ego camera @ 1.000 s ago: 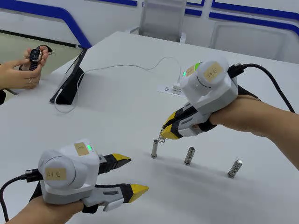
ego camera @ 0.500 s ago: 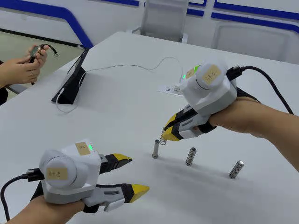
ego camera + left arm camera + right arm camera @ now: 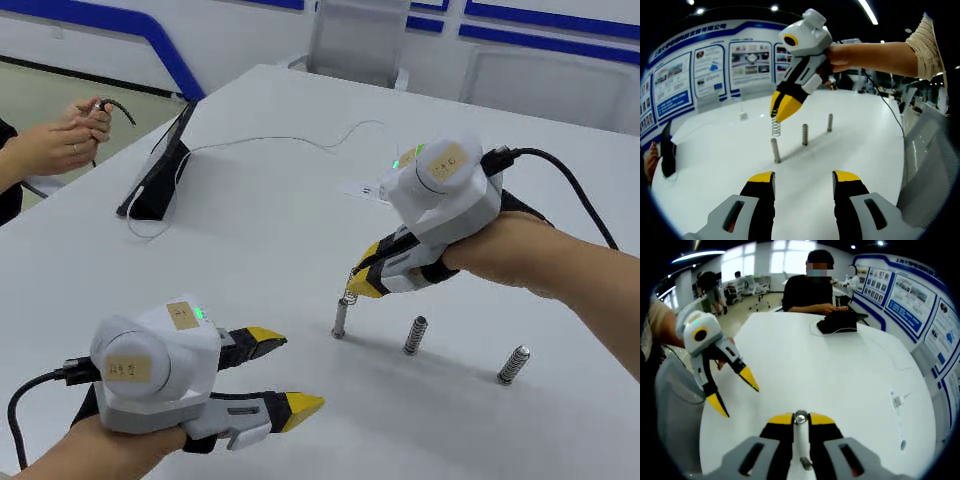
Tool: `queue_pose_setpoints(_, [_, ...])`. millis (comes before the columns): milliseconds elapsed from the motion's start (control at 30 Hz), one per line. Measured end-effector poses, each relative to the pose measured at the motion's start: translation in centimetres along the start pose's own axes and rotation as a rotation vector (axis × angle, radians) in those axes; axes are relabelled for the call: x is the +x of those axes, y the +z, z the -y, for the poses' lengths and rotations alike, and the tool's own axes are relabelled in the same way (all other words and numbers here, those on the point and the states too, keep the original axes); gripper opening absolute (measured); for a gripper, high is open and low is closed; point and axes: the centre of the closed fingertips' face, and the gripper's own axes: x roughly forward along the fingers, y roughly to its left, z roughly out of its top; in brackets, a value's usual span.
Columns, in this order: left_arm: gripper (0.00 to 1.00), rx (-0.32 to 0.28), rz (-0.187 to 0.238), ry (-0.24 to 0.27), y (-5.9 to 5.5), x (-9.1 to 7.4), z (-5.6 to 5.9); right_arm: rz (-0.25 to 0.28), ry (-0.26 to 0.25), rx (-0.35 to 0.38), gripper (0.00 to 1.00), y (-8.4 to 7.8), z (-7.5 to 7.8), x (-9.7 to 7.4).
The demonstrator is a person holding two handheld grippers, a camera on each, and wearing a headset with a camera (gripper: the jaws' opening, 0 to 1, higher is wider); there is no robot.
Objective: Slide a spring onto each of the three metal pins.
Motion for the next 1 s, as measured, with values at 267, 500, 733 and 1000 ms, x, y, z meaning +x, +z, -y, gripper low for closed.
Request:
queue_pose_setpoints(267, [0.46, -0.002, -0.001, 0.002, -0.1, -0.1, -0.1, -0.001, -0.002, 0.007, 0.12, 0.0, 0.0, 0.6])
queue_pose_setpoints(500, [0.46, -0.005, -0.002, 0.005, -0.2, -0.2, -0.1, -0.009, -0.003, 0.012, 0.12, -0.3, 0.1, 0.9])
queue_pose_setpoints(733, [0.46, -0.007, -0.004, 0.007, -0.3, -0.1, -0.1, -0.019, 0.003, 0.02, 0.12, -0.7, 0.3, 1.5])
queue_pose_setpoints(1000, [0.46, -0.011, -0.004, 0.008, -0.3, -0.1, -0.1, -0.029, 0.003, 0.03, 0.12, -1.1, 0.2, 2.1])
